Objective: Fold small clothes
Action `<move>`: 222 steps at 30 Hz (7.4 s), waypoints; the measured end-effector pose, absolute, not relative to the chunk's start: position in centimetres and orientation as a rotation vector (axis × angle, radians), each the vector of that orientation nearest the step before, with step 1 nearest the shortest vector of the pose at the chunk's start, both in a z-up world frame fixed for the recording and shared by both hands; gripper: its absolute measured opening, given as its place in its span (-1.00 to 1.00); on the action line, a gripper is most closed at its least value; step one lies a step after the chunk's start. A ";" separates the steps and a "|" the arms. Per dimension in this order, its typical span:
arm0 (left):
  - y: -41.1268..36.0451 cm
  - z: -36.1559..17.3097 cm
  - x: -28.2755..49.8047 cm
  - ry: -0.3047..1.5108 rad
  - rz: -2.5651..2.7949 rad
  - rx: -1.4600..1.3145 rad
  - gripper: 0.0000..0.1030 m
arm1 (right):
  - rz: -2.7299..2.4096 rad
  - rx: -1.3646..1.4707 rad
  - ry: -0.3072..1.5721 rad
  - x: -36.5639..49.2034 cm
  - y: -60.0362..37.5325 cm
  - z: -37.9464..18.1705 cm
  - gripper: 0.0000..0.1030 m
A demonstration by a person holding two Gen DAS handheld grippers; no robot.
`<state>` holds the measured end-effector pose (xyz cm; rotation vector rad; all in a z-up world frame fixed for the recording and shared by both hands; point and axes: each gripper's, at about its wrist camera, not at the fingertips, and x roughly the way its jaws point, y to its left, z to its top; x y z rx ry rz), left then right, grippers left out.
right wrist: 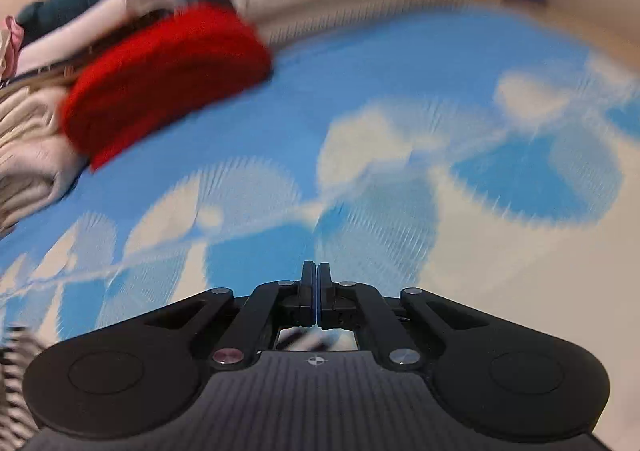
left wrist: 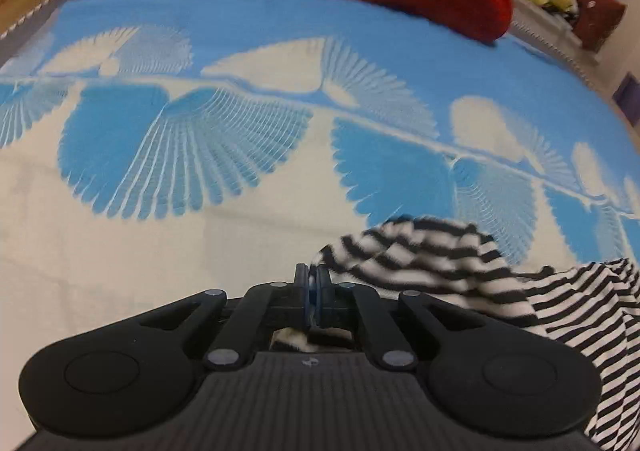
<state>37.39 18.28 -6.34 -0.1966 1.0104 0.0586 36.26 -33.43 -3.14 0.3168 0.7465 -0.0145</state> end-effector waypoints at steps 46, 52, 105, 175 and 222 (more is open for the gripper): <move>23.6 -0.4 21.7 1.079 -0.001 -0.484 -0.10 | 0.091 0.387 0.873 23.8 -37.2 0.7 -0.36; 22.6 -5.6 20.4 1.221 -0.002 -0.587 -0.12 | 0.022 0.441 1.024 21.0 -38.3 -3.6 -0.31; 11.9 -5.6 21.2 1.247 -0.097 0.037 -0.49 | -0.015 0.061 1.132 21.1 -32.7 -5.4 -0.56; 23.1 -3.8 16.4 1.056 0.091 -0.581 -0.91 | -0.154 0.115 0.874 17.7 -36.0 0.0 -0.39; -1.8 8.1 19.7 0.997 -0.447 0.041 -0.25 | 0.115 0.484 0.802 18.9 -37.6 1.2 -0.39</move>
